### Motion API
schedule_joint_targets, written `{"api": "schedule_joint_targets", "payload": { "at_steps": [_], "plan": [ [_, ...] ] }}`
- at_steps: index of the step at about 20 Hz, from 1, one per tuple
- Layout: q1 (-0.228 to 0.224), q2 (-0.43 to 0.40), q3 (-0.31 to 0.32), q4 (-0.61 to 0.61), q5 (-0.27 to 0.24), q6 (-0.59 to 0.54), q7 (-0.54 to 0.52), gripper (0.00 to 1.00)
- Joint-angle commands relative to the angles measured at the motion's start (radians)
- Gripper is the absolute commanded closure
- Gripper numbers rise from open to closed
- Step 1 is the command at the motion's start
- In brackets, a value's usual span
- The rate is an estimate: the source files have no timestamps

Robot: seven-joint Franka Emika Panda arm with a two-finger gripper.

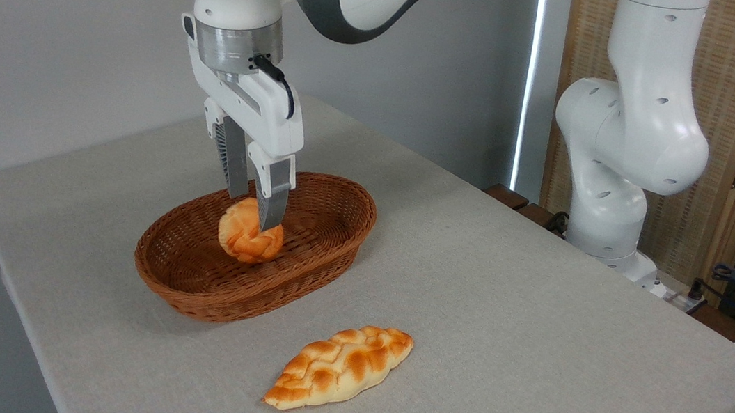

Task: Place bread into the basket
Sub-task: 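Lower the bun into the basket, open the gripper, raise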

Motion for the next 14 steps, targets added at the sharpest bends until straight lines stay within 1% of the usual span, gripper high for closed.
{"api": "schedule_joint_targets", "payload": {
  "at_steps": [1, 5, 8, 9, 10, 12, 13, 14],
  "plan": [
    [0.002, -0.002, 0.006, 0.013, -0.006, -0.003, -0.01, 0.0],
    [0.016, -0.017, 0.027, 0.039, -0.001, -0.004, -0.007, 0.0],
    [0.022, -0.031, 0.105, 0.062, 0.034, -0.007, 0.005, 0.0],
    [0.022, -0.034, 0.139, 0.062, 0.038, -0.009, 0.011, 0.0],
    [0.022, -0.042, 0.163, 0.062, 0.038, -0.013, 0.032, 0.0],
    [0.024, -0.044, 0.182, 0.062, 0.034, -0.026, 0.121, 0.0],
    [0.024, -0.045, 0.206, 0.062, 0.034, -0.027, 0.153, 0.0],
    [0.024, -0.044, 0.213, 0.062, 0.032, -0.027, 0.163, 0.0]
  ]
}}
